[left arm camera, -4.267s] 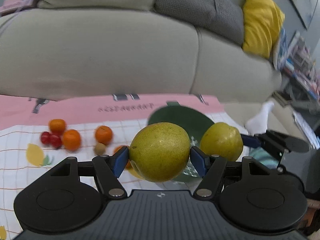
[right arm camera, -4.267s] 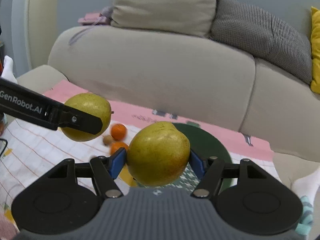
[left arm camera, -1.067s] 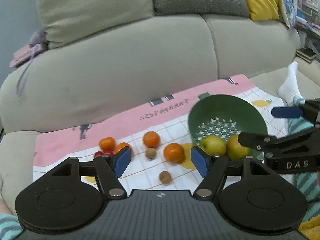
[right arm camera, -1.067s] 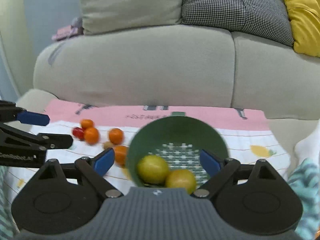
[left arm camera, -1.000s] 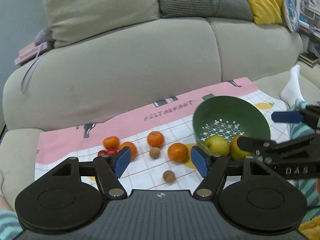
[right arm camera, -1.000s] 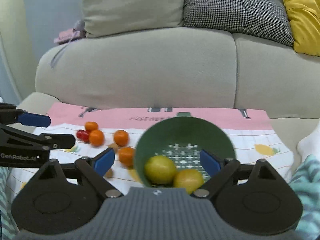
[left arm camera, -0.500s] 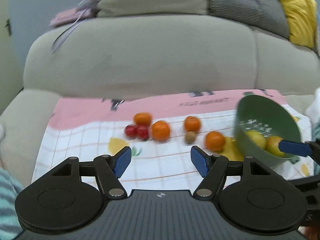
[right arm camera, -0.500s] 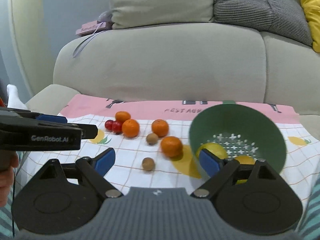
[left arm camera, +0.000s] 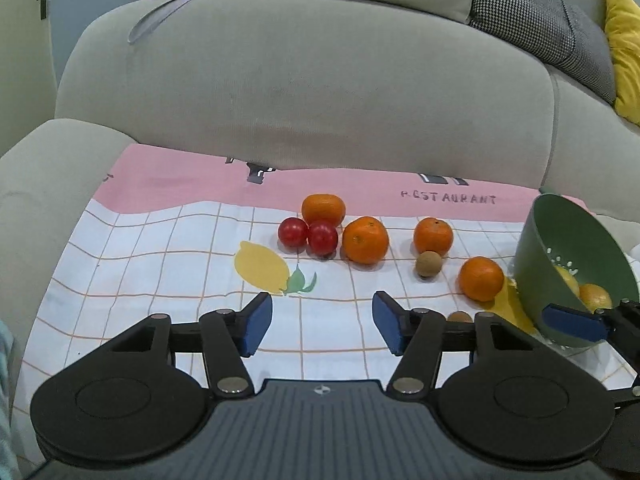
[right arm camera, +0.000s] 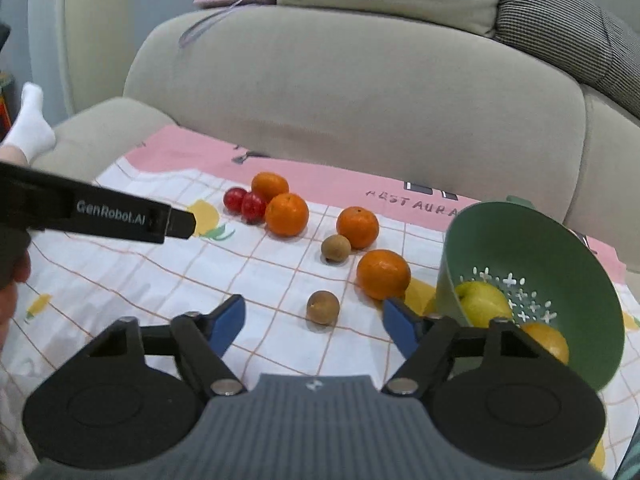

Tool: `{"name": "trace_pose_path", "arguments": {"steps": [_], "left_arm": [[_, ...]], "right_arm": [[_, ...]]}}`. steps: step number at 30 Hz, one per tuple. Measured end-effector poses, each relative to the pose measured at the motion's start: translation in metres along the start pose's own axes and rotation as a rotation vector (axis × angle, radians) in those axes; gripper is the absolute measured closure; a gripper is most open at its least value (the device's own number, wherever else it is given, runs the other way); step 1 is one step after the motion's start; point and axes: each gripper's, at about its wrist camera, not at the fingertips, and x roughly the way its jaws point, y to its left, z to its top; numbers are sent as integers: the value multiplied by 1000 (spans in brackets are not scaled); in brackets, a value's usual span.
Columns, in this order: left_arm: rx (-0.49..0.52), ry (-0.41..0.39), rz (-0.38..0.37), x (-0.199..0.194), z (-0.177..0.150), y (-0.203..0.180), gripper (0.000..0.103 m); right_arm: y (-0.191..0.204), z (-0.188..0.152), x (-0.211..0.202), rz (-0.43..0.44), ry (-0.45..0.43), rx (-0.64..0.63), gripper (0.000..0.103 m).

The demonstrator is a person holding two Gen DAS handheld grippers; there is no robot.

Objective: Organize fruits
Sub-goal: 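Withdraw both tools from the colander back toward the remaining fruit, then grasp a mandarin with the left tool while the right tool grasps another mandarin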

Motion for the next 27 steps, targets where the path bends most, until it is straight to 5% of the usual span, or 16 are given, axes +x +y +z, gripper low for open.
{"name": "trace_pose_path", "arguments": {"steps": [7,15,27], "left_arm": [[59,7,-28,27,11,-11,44],[160,18,-48,60,20,-31,45],[445,18,-6,105,25,-57,42]], "right_arm": [[1,4,32,-92,23,-101,55],[0,10,62,-205,37,-236,65],[-1,13,89,-226,103,-426,64]]}}
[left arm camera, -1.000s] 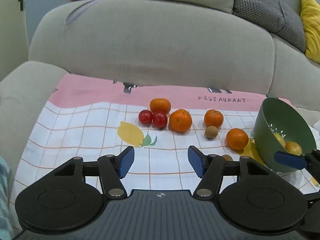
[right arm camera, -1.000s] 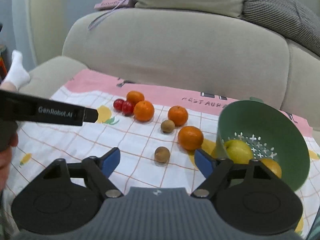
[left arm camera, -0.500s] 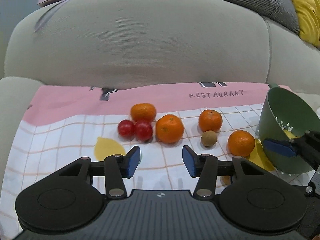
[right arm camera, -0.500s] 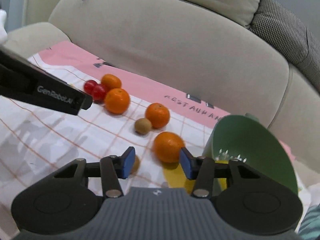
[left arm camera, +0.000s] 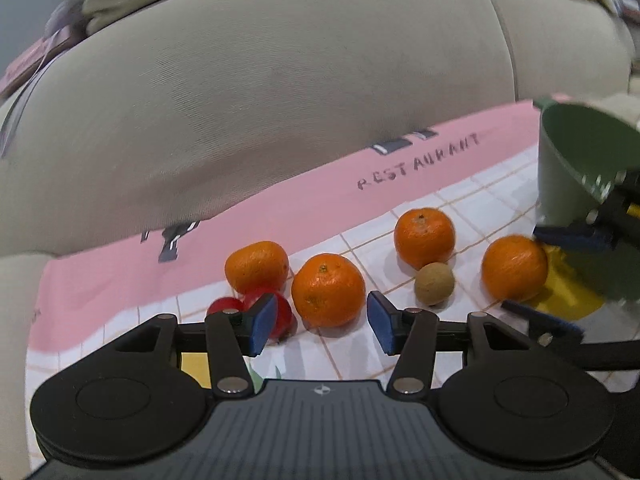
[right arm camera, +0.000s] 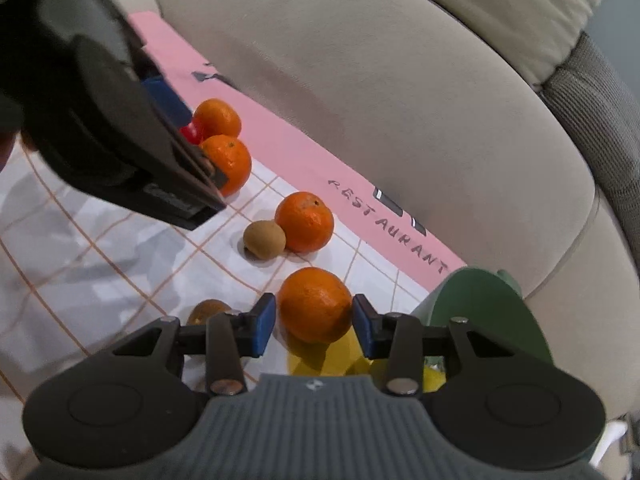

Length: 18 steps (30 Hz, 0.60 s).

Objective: Organize fruits
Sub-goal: 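Grasp a mandarin with the left tool while the right tool grasps another mandarin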

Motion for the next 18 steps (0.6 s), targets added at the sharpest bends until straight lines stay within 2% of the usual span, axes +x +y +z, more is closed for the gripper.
{"name": "trace_pose_path", "arguments": {"steps": [7,11,15,18], "left_arm": [[124,7,27,13,2,-14,42],[145,5,32,16,0,-17,43],[151,0,41,18,-1,-19,51],[135,-7,40,18,-1,-18,52]], "right_arm": [[3,3,7,5,26,-91,61],[6,4,11,-10,32,-148,60],[6,4,13,-12,28,-168,60],[5,4,13,-9,23,-165,61]]}}
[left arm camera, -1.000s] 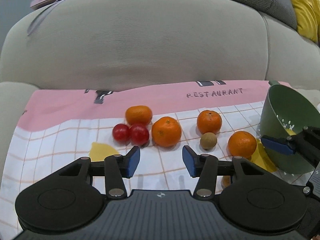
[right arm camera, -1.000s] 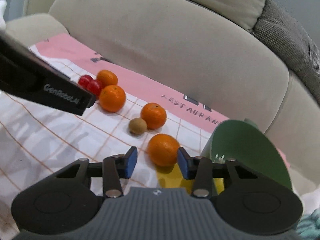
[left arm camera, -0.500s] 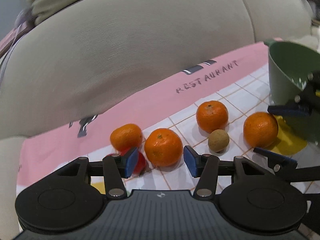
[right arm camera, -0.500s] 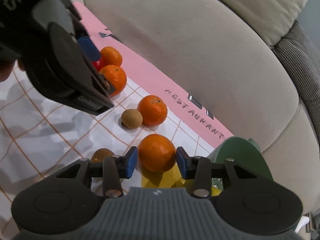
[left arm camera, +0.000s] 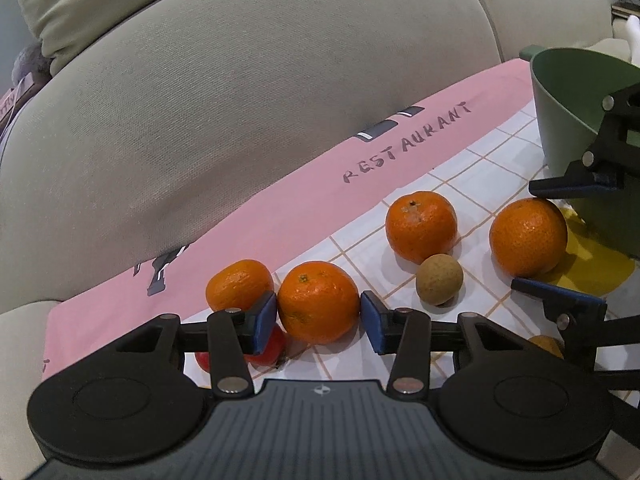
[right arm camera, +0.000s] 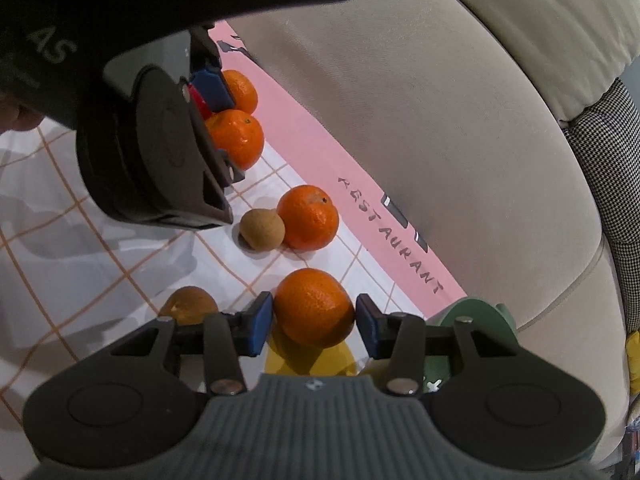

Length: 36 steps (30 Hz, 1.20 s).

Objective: Organize fruits
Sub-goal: 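Grasp a mandarin with the left tool while the right tool grasps another mandarin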

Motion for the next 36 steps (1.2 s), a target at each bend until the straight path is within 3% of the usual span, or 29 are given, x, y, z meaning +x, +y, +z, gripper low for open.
{"name": "trace_pose_path", "arguments": {"steps": [11,22,36], "left_arm": [[-96,-40,-6,-27,3,13,54],[-254,-73,-88,-81,6,24,54],[-335,-114,-167,-141,18,0,54]], "right_arm": [[-2,-2,-18,-17,-28,-6,62],[-23,-1,-50,19,-52,94,62],[-76,-30,-111,173,-85,355,62]]}}
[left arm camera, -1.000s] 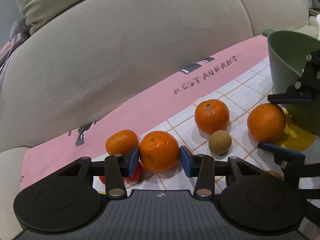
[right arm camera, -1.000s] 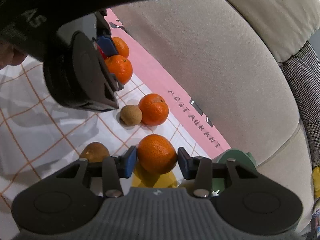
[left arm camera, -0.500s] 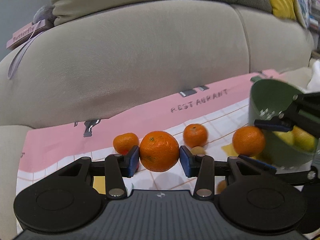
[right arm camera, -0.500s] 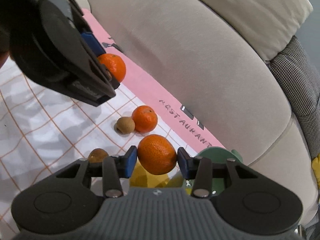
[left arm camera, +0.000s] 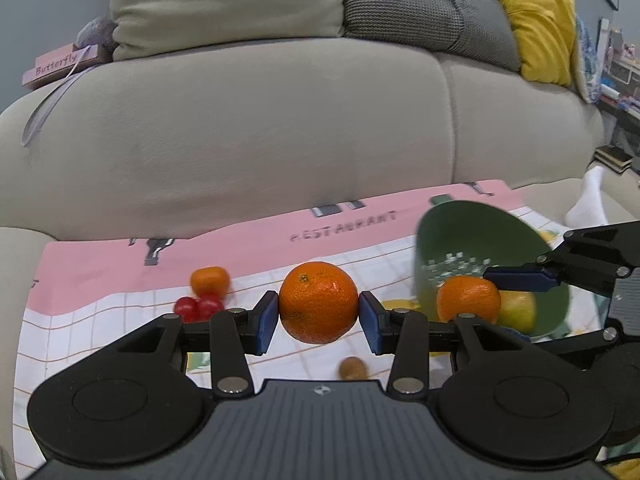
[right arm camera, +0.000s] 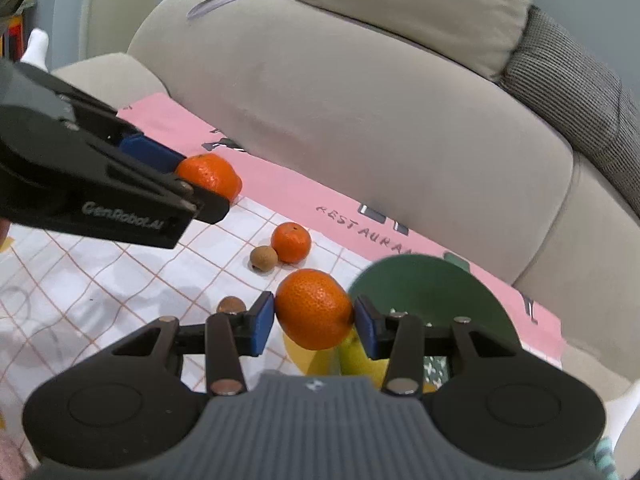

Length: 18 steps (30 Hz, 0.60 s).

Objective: Organize fruits
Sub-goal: 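Grasp a mandarin with the left tool while the right tool grasps another mandarin, then carry both mandarins over the colander and open both tools to drop them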

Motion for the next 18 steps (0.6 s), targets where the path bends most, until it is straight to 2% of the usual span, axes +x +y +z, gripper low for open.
{"name": "trace_pose_path", "arguments": {"steps": [9,18], "left_arm": [[45,-20,-59,-12,12,-42,54],[105,3,-124,2,25,-84,54]], "right_arm": [[-37,-22,-27,5,35,58,62],[-76,-43,-34,-25,74,61,62]]}}
